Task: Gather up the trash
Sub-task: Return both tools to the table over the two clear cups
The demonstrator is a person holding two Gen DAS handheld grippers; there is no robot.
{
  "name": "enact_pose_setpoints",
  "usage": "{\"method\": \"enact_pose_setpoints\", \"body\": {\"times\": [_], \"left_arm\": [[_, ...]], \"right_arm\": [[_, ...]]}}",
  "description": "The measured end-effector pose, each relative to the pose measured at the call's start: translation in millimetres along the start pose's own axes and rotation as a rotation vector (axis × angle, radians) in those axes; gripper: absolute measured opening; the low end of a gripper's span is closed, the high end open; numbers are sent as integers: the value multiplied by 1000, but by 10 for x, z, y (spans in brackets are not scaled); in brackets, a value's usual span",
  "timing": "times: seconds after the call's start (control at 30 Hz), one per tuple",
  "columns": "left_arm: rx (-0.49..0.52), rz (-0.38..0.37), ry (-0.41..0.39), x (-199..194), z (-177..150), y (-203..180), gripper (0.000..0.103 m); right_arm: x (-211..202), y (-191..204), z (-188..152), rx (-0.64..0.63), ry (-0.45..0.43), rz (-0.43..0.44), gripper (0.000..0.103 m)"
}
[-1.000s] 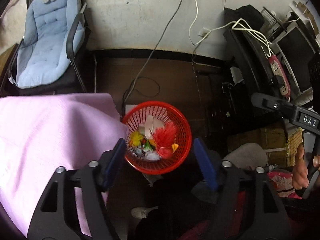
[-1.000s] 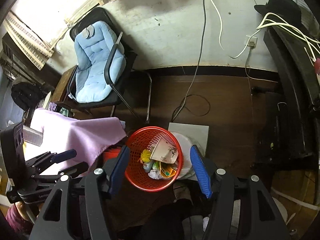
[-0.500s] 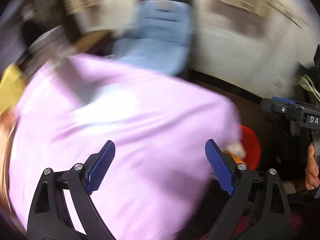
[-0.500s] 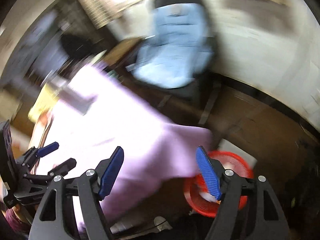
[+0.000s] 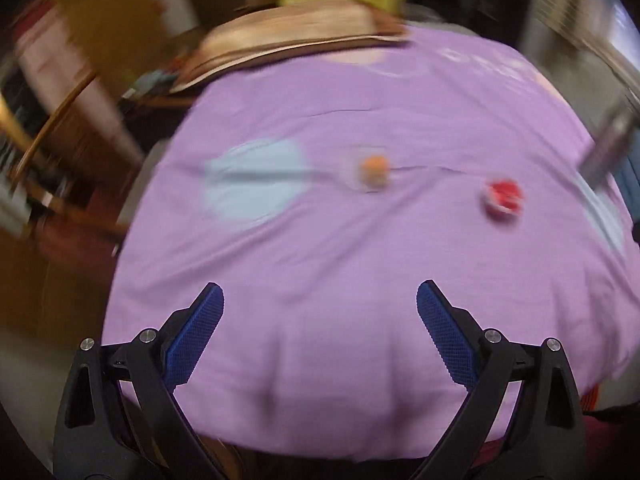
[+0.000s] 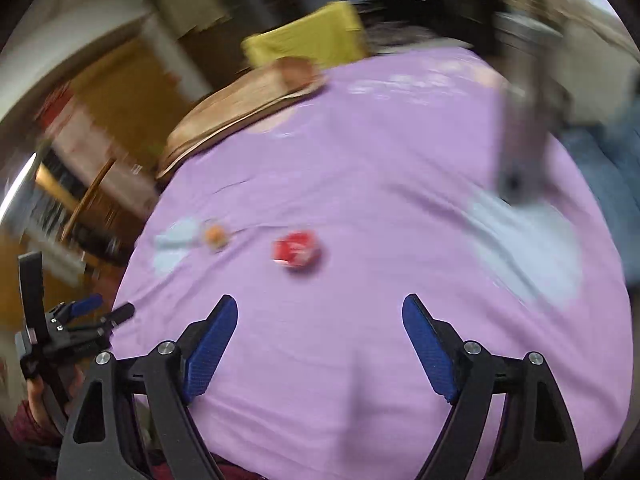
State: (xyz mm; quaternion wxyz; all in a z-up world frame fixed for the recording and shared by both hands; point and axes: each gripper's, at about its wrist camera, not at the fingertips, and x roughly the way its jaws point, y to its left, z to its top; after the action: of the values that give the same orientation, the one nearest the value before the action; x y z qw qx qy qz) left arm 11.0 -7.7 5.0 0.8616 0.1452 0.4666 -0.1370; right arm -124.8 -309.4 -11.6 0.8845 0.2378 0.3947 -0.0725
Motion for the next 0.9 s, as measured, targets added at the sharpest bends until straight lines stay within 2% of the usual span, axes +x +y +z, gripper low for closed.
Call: {"method": "enact_pose_setpoints", "body": {"times": [0.1, 0.2, 0.33, 0.4, 0.43, 0.53, 0.73, 0.9], "left_arm": [[-151, 51, -10, -105, -68, 419, 94], [-240, 89, -15, -254, -173, 601, 94], [-221, 130, -30, -349, -211, 613, 96], [-189, 171, -17, -373, -200, 530, 96], [-182, 172, -22, -402, -177, 484, 96], [-173, 125, -56, -483, -160, 373, 96], [-113, 47, 48, -185, -182, 139, 96], [-31, -21, 97, 121, -67, -53, 96]], "right_arm": [[94, 333, 162, -110, -5, 37, 89], [218, 566, 259, -178, 34, 75, 89], [302, 683, 298, -229, 58, 103, 90], [359, 676, 283, -223, 83, 78, 90], [322, 652, 275, -211, 81, 97, 90], [268, 593, 235, -222, 53, 102, 93], [427, 204, 29, -86, 110, 78, 93], [459, 51, -14, 15, 101, 28, 93]]}}
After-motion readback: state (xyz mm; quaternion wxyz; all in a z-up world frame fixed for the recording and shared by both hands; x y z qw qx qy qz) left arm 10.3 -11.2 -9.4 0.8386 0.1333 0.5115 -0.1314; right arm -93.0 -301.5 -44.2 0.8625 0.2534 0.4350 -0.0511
